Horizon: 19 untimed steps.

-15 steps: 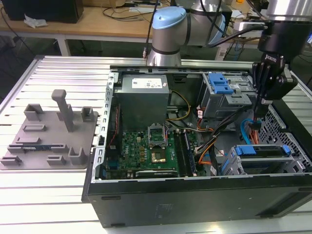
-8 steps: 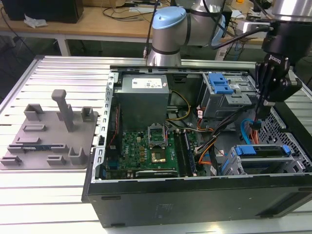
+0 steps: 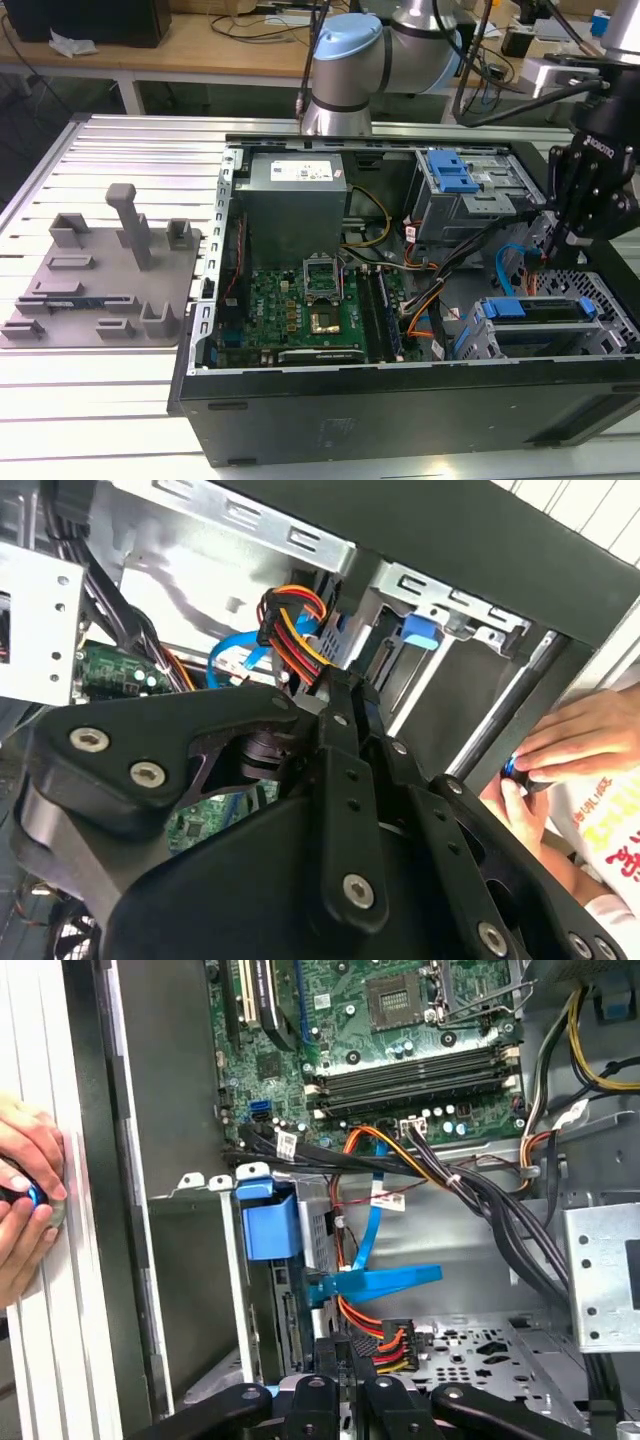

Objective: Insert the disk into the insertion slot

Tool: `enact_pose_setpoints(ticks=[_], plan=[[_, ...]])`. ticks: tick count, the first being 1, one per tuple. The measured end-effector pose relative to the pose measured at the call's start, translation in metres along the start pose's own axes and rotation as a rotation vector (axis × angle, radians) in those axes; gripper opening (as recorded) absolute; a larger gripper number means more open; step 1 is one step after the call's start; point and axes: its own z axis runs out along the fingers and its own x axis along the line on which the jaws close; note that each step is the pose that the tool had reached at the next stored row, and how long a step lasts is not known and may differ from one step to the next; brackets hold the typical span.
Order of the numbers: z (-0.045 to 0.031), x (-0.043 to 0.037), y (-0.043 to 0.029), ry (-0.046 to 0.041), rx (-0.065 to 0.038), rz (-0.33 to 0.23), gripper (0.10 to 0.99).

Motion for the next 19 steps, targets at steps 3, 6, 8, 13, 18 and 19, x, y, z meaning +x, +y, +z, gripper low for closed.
enact_pose_setpoints(ticks=[3, 6, 8, 13, 18, 19], plan=[[-0.0003, 0.0069, -0.003, -0.0128, -0.016, -0.004, 0.165], [0.0002, 0.0097, -0.0064, -0.0478, -0.023, -0.005, 0.165], [0.0003, 0.0116, -0.0077, -0.0647, -0.028, -0.006, 0.165], [-0.0002, 0.0155, -0.0117, -0.0709, -0.059, -0.012, 0.165], [0.0, 0.0161, -0.0178, -0.0929, -0.064, -0.014, 0.165], [0.0, 0.0161, -0.0178, -0.0931, -0.064, -0.014, 0.165]])
